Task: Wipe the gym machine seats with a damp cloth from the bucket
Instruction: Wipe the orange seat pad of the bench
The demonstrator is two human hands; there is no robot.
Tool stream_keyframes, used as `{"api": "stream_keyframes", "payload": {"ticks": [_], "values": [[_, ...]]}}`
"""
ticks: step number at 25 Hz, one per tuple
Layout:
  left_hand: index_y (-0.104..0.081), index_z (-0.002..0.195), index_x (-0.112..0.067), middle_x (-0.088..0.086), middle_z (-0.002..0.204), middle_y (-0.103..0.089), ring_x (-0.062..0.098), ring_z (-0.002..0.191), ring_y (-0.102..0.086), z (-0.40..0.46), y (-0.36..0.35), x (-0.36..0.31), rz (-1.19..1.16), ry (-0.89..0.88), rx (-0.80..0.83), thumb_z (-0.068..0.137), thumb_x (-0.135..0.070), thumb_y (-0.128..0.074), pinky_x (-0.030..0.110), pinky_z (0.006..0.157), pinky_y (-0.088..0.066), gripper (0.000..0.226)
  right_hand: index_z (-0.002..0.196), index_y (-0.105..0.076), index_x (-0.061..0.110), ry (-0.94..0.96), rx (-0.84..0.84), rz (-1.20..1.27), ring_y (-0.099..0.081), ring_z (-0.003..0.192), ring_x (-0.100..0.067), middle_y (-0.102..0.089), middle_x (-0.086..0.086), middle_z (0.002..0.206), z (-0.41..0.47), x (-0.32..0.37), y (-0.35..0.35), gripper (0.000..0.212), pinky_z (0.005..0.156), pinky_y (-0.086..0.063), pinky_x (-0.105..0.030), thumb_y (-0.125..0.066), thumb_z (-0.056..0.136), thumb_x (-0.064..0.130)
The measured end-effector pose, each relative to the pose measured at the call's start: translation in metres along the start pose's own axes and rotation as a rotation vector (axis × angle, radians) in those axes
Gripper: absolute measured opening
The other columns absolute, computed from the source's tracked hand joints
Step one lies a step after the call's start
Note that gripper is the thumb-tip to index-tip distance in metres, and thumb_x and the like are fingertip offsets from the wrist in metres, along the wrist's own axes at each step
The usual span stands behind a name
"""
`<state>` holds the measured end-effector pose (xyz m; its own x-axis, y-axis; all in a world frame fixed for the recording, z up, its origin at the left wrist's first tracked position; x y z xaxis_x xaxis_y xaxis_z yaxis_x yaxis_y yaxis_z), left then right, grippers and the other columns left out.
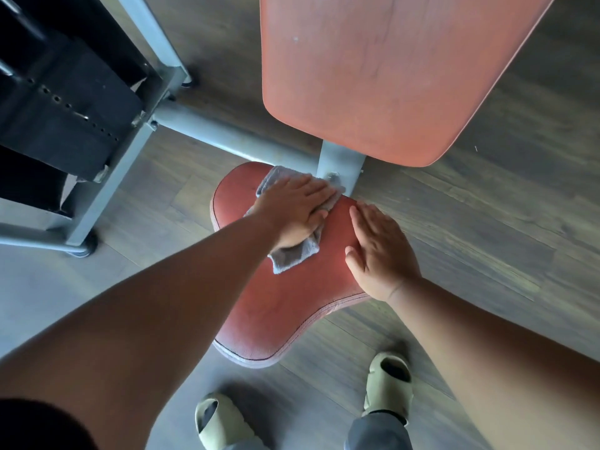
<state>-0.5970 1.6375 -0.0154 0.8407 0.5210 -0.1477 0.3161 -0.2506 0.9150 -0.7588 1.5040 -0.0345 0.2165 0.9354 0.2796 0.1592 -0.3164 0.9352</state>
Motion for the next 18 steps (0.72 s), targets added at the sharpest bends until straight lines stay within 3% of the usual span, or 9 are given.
{"api": "stream_keyframes", "payload": {"ticks": [3, 8, 11, 13, 18], "values": [[-0.035, 0.150, -0.036, -0.006, 0.156, -0.035, 0.019, 0.147, -0.022, 0.010, 0.005, 0.029, -0.081, 0.266, -0.060, 0.101, -0.051, -0.022, 0.043, 0.120, -0.015, 0.052, 0.156, -0.017, 0.009, 0.001, 0.003, -0.019, -0.014, 0.151, -0.026, -0.015, -0.012, 0.164, 0.001, 0.000, 0.000, 0.071, 0.122, -0.011, -0.041, -0.028, 0.094, 0.042], [-0.019, 0.155, -0.040, -0.011, 0.165, -0.008, 0.012, 0.151, -0.004, -0.063, -0.020, 0.046, -0.304, 0.599, -0.202, 0.100, -0.045, -0.029, 0.041, 0.122, -0.007, 0.056, 0.156, -0.016, 0.009, 0.006, 0.025, -0.024, -0.013, 0.151, -0.025, -0.014, -0.012, 0.164, 0.002, 0.000, 0.002, 0.074, 0.122, -0.012, -0.042, -0.025, 0.092, 0.044], [-0.027, 0.155, -0.035, -0.009, 0.165, -0.008, 0.012, 0.152, -0.003, -0.123, -0.034, 0.024, -0.511, 0.590, -0.253, 0.099, -0.039, -0.035, 0.032, 0.122, -0.008, 0.056, 0.155, -0.021, 0.007, 0.002, 0.016, -0.020, -0.018, 0.150, -0.028, -0.017, -0.014, 0.163, 0.003, 0.000, 0.003, 0.073, 0.121, -0.017, -0.044, -0.030, 0.092, 0.042], [-0.032, 0.153, -0.034, -0.010, 0.164, -0.013, 0.010, 0.151, -0.006, -0.161, -0.040, -0.006, -0.506, 0.560, -0.270, 0.097, -0.043, -0.032, 0.027, 0.119, -0.008, 0.057, 0.154, -0.023, 0.006, 0.002, 0.010, -0.017, -0.021, 0.149, -0.029, -0.021, -0.014, 0.162, 0.002, 0.001, 0.003, 0.073, 0.120, -0.020, -0.045, -0.031, 0.091, 0.042], [-0.055, 0.141, -0.026, -0.004, 0.153, -0.042, 0.019, 0.145, -0.034, -0.194, -0.044, -0.063, -0.273, 0.475, -0.432, 0.096, -0.039, -0.046, 0.042, 0.114, -0.033, 0.047, 0.154, -0.025, 0.005, 0.000, -0.002, -0.014, -0.024, 0.148, -0.030, -0.023, -0.016, 0.161, 0.001, 0.003, 0.004, 0.074, 0.120, -0.021, -0.046, -0.030, 0.089, 0.042]]}}
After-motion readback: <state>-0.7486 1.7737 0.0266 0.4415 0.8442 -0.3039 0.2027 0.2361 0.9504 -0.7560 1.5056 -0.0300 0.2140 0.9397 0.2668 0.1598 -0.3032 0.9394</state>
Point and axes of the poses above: each hand's wrist, its own z-axis towards the middle knuckle, its own y-axis out of the back of the hand, x = y × z, the point moved 2 cm from there along z, towards the middle knuckle
